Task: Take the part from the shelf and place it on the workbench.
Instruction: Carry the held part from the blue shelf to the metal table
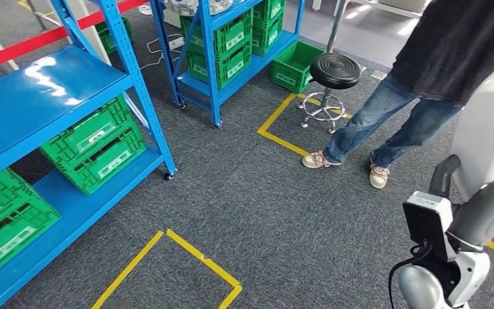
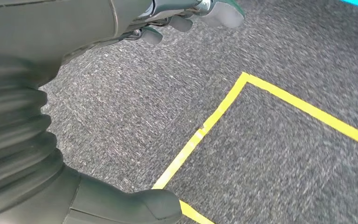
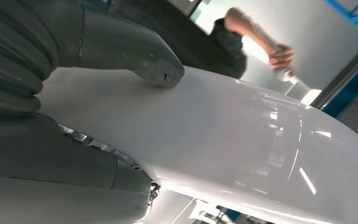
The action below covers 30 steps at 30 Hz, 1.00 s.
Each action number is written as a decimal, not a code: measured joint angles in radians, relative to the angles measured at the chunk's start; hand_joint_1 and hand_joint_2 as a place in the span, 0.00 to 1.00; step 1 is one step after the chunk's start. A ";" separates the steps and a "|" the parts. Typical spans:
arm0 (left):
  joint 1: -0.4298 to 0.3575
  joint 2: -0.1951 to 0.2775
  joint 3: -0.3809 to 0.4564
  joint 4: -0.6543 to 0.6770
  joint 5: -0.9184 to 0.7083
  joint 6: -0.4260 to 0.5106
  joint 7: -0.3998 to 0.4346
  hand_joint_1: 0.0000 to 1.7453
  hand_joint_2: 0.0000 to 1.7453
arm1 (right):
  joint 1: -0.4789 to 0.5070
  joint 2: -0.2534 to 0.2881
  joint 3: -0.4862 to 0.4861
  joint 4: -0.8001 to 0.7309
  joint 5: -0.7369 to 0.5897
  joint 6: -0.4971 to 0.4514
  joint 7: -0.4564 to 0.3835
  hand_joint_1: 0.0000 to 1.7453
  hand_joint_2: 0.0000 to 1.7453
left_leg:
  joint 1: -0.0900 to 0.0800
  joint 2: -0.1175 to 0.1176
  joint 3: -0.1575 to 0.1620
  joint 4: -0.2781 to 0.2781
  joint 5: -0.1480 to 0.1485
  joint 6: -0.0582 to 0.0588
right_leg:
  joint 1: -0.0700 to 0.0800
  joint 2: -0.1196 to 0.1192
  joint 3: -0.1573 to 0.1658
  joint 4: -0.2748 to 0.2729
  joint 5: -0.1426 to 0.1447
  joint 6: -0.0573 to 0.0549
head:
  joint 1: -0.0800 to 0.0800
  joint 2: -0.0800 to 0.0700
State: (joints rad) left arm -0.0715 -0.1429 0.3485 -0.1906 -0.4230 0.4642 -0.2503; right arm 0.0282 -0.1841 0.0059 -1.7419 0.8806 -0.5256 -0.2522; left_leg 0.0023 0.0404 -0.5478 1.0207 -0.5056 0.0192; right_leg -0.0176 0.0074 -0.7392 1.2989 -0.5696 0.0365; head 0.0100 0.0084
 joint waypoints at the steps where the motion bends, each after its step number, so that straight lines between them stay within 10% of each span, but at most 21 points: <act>1: 0.000 -0.001 0.000 0.000 -0.001 0.000 0.004 0.00 1.00 | 0.007 0.001 -0.004 -0.005 0.002 0.000 0.003 1.00 1.00 | 0.000 0.011 0.000 0.002 -0.002 -0.001 | 0.000 -0.005 0.030 -0.049 0.027 -0.002 | 0.000 0.000; 4: -0.001 -0.003 0.000 0.000 -0.002 0.000 0.009 0.00 1.00 | 0.027 0.001 -0.024 -0.033 0.004 -0.001 0.013 1.00 1.00 | -0.005 0.037 0.002 0.010 -0.011 -0.010 | 0.007 -0.051 0.138 -0.238 0.087 -0.015 | 0.001 0.000; 8: -0.001 -0.004 0.001 -0.001 0.010 0.000 0.005 0.00 1.00 | 0.043 -0.005 -0.051 -0.070 -0.007 0.020 0.010 1.00 1.00 | -0.006 0.057 0.008 0.009 -0.018 -0.033 | 0.009 -0.038 0.146 -0.271 0.093 -0.033 | 0.000 0.000; 12: 0.003 -0.005 0.012 -0.001 0.033 0.000 -0.015 0.00 1.00 | 0.017 -0.011 -0.056 -0.075 -0.008 0.051 0.007 1.00 1.00 | -0.001 -0.023 -0.059 0.163 -0.110 -0.051 | 0.000 -0.004 0.145 -0.279 0.104 -0.051 | -0.008 0.000; 15: 0.007 -0.009 0.027 0.000 0.052 0.000 -0.032 0.00 1.00 | -0.031 -0.010 -0.048 -0.051 0.001 0.071 0.001 1.00 1.00 | 0.001 -0.036 -0.117 0.278 -0.136 -0.055 | 0.000 0.030 0.142 -0.278 0.106 -0.052 | -0.011 0.000; 19: 0.008 -0.014 0.048 0.001 0.070 0.001 -0.042 0.00 1.00 | -0.119 -0.010 -0.021 0.007 0.008 0.088 -0.006 1.00 1.00 | 0.007 -0.081 -0.023 0.064 -0.020 -0.048 | -0.001 0.074 0.138 -0.270 0.108 -0.041 | -0.013 0.000; 23: 0.008 -0.022 0.066 0.001 0.081 0.003 -0.042 0.00 1.00 | -0.191 -0.007 0.009 0.063 0.030 0.093 0.003 1.00 1.00 | 0.005 -0.085 -0.002 0.008 -0.004 -0.026 | -0.003 0.101 0.123 -0.272 0.120 -0.013 | -0.013 0.000; 27: 0.010 -0.027 0.080 0.001 0.088 0.003 -0.038 0.00 1.00 | -0.226 -0.003 0.025 0.091 0.048 0.087 0.019 1.00 1.00 | 0.005 -0.048 -0.002 -0.003 0.007 -0.004 | 0.001 0.016 0.057 -0.134 0.043 -0.002 | -0.004 0.000; 30: 0.014 -0.028 0.089 0.002 0.091 0.003 -0.029 0.00 1.00 | -0.232 0.004 0.033 0.106 0.066 0.084 0.033 1.00 1.00 | 0.001 -0.015 -0.003 -0.002 0.005 -0.001 | 0.001 0.004 -0.006 0.004 -0.002 0.001 | -0.002 0.000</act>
State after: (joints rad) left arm -0.0571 -0.1704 0.4377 -0.1887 -0.3317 0.4673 -0.2794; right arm -0.2043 -0.1802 0.0388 -1.6360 0.9466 -0.4420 -0.2196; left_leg 0.0034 0.0256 -0.5512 1.0191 -0.5007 0.0184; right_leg -0.0169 0.0118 -0.7455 1.3024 -0.5714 0.0378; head 0.0079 0.0084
